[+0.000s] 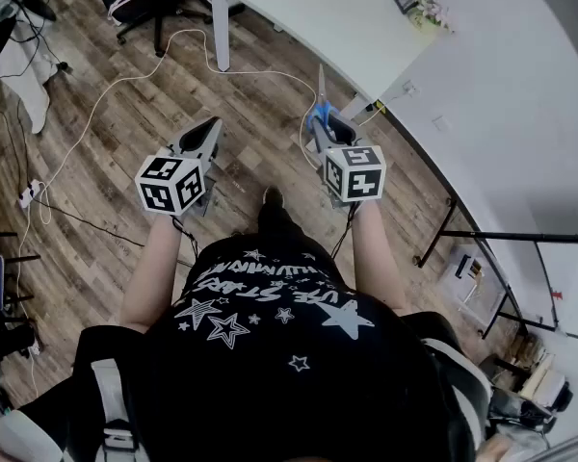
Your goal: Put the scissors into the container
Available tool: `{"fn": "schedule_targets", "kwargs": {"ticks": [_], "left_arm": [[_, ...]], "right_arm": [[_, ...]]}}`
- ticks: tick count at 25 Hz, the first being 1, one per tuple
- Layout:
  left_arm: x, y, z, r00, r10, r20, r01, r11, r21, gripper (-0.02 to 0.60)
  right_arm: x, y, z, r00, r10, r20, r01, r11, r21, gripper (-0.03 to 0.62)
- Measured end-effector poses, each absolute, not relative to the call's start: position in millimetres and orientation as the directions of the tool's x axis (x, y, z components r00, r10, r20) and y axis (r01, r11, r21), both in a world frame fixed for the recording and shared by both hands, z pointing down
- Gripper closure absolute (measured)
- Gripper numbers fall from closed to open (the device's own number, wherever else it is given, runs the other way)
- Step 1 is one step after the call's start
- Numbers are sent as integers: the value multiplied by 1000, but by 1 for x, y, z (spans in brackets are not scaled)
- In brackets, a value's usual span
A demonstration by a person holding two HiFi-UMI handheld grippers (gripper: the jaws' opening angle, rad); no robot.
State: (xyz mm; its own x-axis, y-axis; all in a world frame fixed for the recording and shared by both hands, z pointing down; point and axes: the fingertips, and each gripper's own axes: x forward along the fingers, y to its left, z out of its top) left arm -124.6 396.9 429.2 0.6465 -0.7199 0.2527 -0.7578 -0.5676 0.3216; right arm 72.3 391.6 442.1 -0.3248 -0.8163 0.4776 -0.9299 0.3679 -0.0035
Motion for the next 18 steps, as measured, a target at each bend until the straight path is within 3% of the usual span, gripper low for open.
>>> {"fn": "schedule_targets", "kwargs": {"ticks": [18], "left_arm": [[-123,417,435,645,-716,268,-762,-573,302,561]], "right_arm": [[67,413,450,-351,-811,469,-919,393,-7,493]]}}
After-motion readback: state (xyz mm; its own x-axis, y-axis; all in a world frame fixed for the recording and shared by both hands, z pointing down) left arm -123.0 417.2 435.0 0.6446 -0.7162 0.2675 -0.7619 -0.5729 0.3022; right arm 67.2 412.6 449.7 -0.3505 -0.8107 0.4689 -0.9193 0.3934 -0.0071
